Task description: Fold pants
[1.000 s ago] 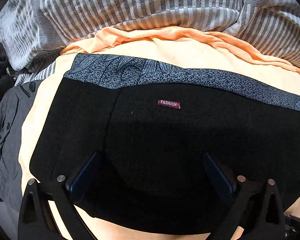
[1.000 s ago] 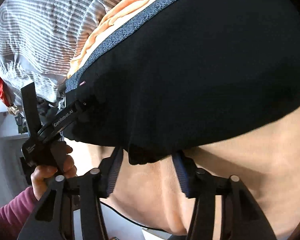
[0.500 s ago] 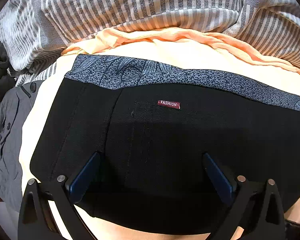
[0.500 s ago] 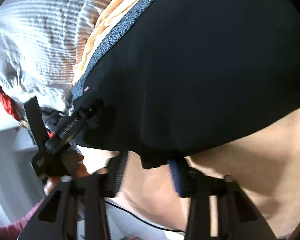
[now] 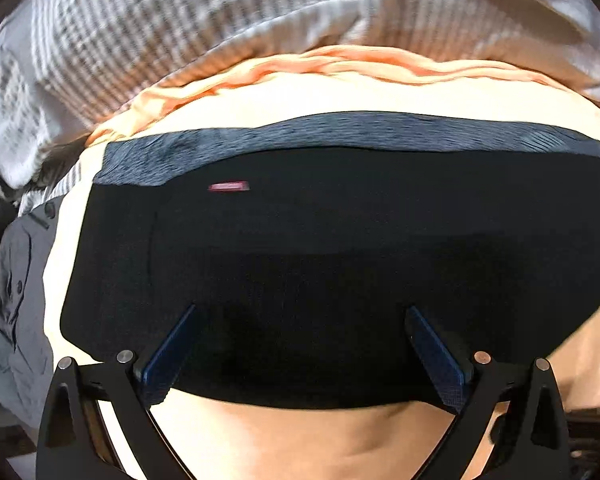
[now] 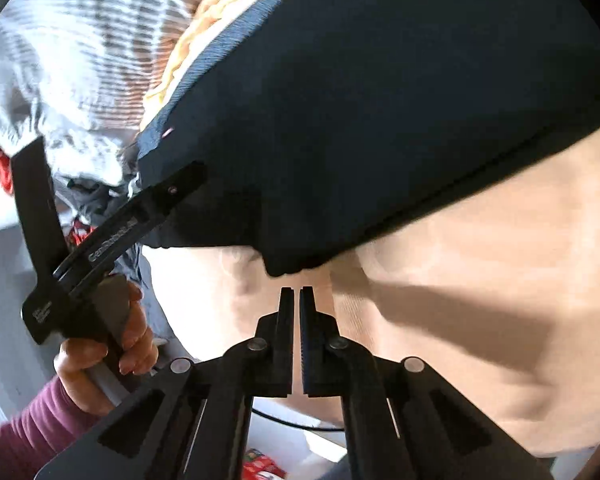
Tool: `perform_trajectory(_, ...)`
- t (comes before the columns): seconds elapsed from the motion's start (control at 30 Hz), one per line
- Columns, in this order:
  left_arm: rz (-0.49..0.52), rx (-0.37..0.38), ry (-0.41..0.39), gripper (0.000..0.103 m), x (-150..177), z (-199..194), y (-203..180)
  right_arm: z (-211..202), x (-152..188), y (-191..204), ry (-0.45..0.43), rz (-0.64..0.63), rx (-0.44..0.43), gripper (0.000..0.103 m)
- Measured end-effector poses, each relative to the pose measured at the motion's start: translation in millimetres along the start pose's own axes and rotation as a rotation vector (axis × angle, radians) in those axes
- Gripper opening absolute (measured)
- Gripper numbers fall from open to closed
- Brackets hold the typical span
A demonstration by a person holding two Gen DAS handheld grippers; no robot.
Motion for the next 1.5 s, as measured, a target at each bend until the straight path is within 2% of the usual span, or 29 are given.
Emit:
perform_trajectory(0.1, 0.033, 0.025, -0.005, 0.102, -0.6, -6.8, -23.5, -34.4, -11.8, -0.1, -0.072, -0.061, 0.073, 0.005)
perform_trajectory(0.23, 0.040, 0.052, -0.006, 0.102, -2.2, -6.3, -52.0, -74.0, -45.4, -12.9, -0.183, -0.087, 0.182, 0.005)
perform_trajectory(0.3, 0.056, 0.045, 0.030, 0.102, 2.8, 5.4, -64.0, -77.9, -58.9, -22.6, -0.195, -0.081, 0.226, 0.005)
perform_trajectory(0.37, 0.097, 0.016, 0.079, 0.102, 13.5, 24.6, -72.2, -66.7, -70.2, -40.8, -0.161, -0.079, 0.312, 0.003)
perform_trajectory(0.4, 0.106, 0.022, 0.092, 0.103, 19.8, 33.3, -72.9, -62.7, -70.2, -51.2, -0.152, -0.062, 0.291, 0.000)
perform_trajectory(0.43, 0.104, 0.030, 0.054, 0.103, 22.2, 32.2, -72.4, -65.4, -70.1, -59.6, -0.173, -0.020, 0.223, 0.000)
perform_trajectory(0.5, 0.109, 0.038, 0.045, 0.103, 22.7, 30.2, -73.1, -67.0, -68.8, -62.0, -0.181, 0.006, 0.184, 0.000)
perform_trajectory(0.63, 0.107, 0.038, 0.073, 0.103, 17.9, 31.8, -75.6, -75.0, -66.6, -54.0, -0.183, 0.002, 0.207, 0.000)
perform_trajectory(0.67, 0.106, 0.038, 0.079, 0.103, 16.9, 31.9, -76.4, -79.4, -66.4, -51.5, -0.183, 0.005, 0.212, 0.003)
perform_trajectory(0.7, 0.106, 0.038, 0.084, 0.103, 15.9, 31.9, -77.3, -87.7, -65.5, -50.7, -0.196, 0.000, 0.233, 0.004)
perform_trajectory(0.73, 0.106, 0.036, 0.086, 0.103, 15.3, 31.9, -78.0, -103.3, -63.9, -50.5, -0.228, -0.027, 0.293, 0.006)
perform_trajectory(0.77, 0.107, 0.034, 0.087, 0.103, 14.5, 31.9, -79.1, -112.6, -64.6, -49.3, -0.253, -0.053, 0.345, 0.014)
perform_trajectory(0.87, 0.108, 0.025, 0.081, 0.103, 13.0, 33.0, -82.5, -135.9, -69.4, -56.7, -0.313, -0.114, 0.523, 0.075)
perform_trajectory(0.93, 0.107, 0.021, 0.078, 0.103, 13.7, 32.9, -81.9, -138.7, -75.6, -71.0, -0.293, -0.119, 0.566, 0.076)
perform_trajectory(1.0, 0.106, 0.020, 0.079, 0.103, 15.1, 34.5, -86.5, -133.7, -77.5, -88.1, -0.256, -0.094, 0.551, 0.076)
perform_trajectory(1.07, 0.106, 0.017, 0.083, 0.103, 11.9, 37.9, -89.3, -134.5, -76.6, -89.1, -0.285, -0.107, 0.540, 0.077)
perform_trajectory(1.2, 0.106, 0.010, 0.088, 0.103, 9.8, 42.4, -89.0, -131.2, -76.9, -85.4, -0.277, -0.133, 0.544, 0.085)
perform_trajectory(1.37, 0.106, 0.006, 0.098, 0.103, 9.1, 42.3, -91.2, -119.5, -81.5, -80.5, -0.228, -0.139, 0.445, 0.101)
perform_trajectory(1.5, 0.106, 0.000, 0.107, 0.103, 6.6, 43.5, -90.9, -121.4, -80.7, -83.4, -0.224, -0.117, 0.397, 0.102)
Point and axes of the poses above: each gripper's, at about its wrist camera, not at the fingertips, and z roughly the way its jaws point, y to its left, x to its underside, the point moved 3 cm from there along z, roughly the way its jaws point, and after that the axes turned 4 degrees about x, right-handed, at the moved point
